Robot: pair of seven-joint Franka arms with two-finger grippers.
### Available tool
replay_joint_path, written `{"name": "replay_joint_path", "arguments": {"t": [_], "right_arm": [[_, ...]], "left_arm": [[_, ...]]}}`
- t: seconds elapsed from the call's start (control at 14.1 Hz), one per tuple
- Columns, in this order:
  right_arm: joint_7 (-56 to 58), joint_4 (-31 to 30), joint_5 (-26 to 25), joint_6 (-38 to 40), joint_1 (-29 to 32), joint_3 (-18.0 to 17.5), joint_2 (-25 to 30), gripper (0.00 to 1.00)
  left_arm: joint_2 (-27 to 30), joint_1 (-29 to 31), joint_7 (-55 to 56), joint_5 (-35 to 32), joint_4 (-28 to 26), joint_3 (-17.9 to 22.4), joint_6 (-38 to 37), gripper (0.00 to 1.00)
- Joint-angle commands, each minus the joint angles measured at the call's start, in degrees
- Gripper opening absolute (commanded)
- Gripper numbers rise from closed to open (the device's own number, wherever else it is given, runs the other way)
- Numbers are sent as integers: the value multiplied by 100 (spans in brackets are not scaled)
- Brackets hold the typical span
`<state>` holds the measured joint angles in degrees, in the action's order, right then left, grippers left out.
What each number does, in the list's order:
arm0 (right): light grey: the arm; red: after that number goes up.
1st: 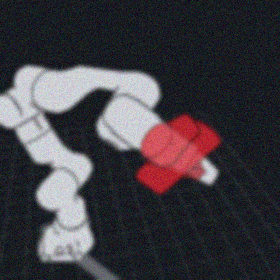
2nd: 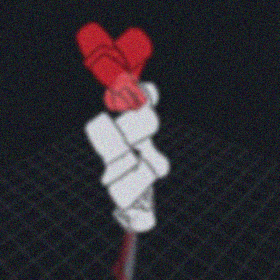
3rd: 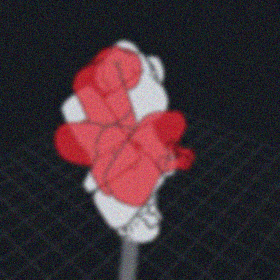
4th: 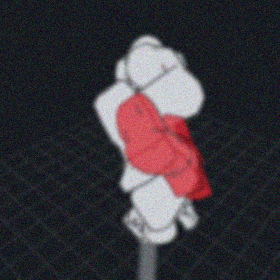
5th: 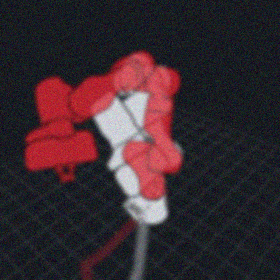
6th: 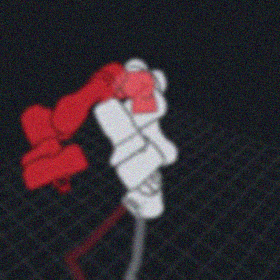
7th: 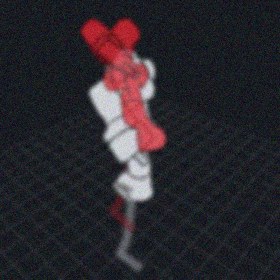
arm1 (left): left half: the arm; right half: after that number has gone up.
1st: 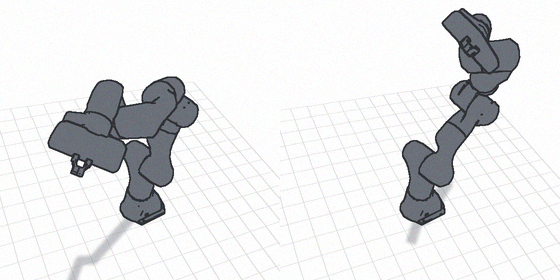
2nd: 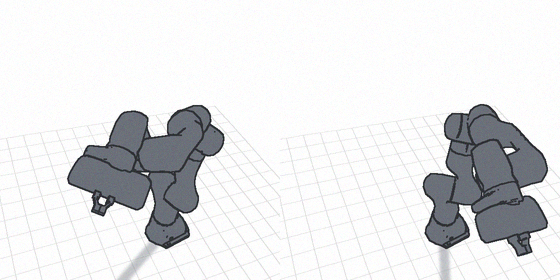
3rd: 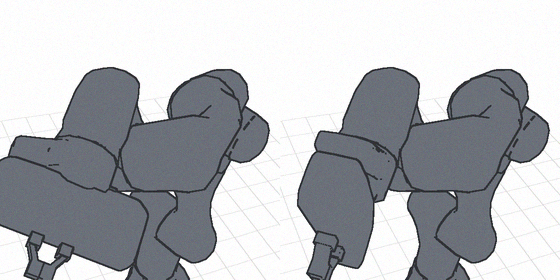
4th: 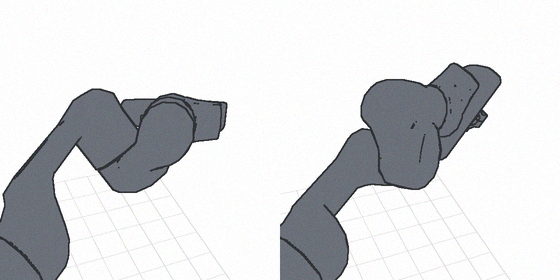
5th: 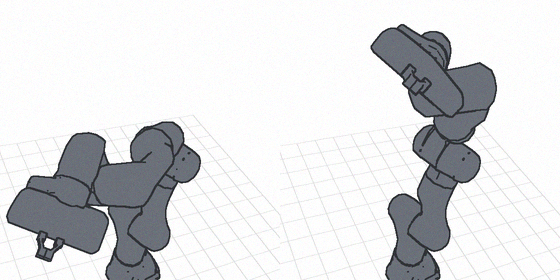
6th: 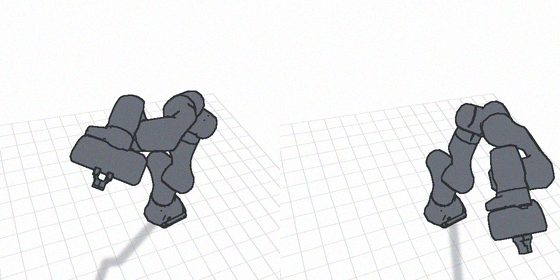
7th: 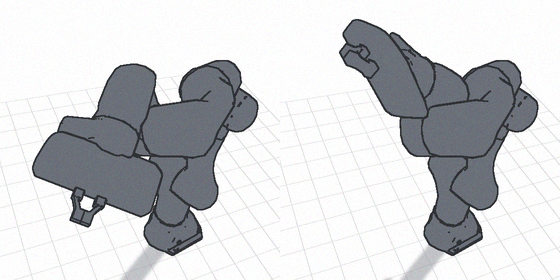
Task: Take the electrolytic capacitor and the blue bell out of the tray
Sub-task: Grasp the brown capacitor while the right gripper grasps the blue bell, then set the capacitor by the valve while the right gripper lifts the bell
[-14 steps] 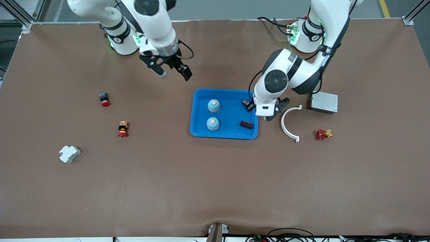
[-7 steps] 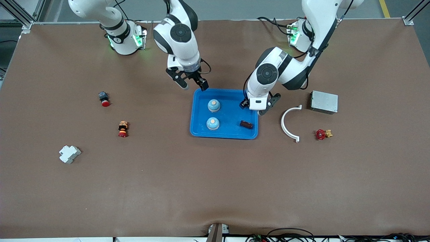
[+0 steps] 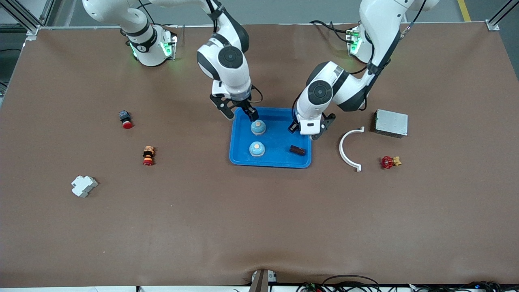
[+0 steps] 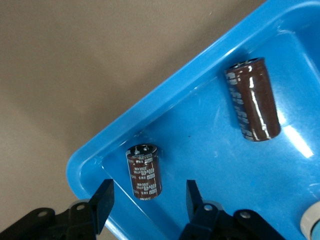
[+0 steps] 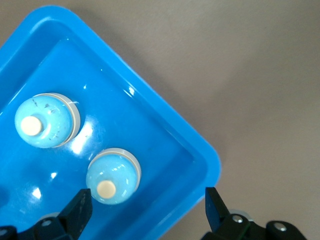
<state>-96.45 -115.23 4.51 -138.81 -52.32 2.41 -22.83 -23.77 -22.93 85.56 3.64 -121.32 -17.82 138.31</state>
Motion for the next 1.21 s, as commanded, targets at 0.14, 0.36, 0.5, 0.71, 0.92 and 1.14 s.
{"name": "replay_joint_path", "arguments": {"t": [0.14,0.36,0.5,0.71,0.92,1.14], "right_arm": [[-225,518,58,-330,-59,40,-687,100],[-243,738,58,-375,-68,40,-977,100],[-312,931,50,-367,-77,40,-1197,100],[-515,1178,-29,-366,-77,40,-1435,100],[-515,1178,-38,-367,-94,40,-1444,100],[-506,1178,-47,-367,-173,49,-1444,95]], "left_arm": [[-172,-63,119,-13,-15,33,117,59],[-260,-71,119,-30,-6,51,117,55],[-304,-80,119,-118,-15,51,117,53],[-400,-63,145,-127,20,60,125,46],[-392,-10,347,-136,134,68,117,0],[64,261,340,-145,275,77,-513,0]]}}
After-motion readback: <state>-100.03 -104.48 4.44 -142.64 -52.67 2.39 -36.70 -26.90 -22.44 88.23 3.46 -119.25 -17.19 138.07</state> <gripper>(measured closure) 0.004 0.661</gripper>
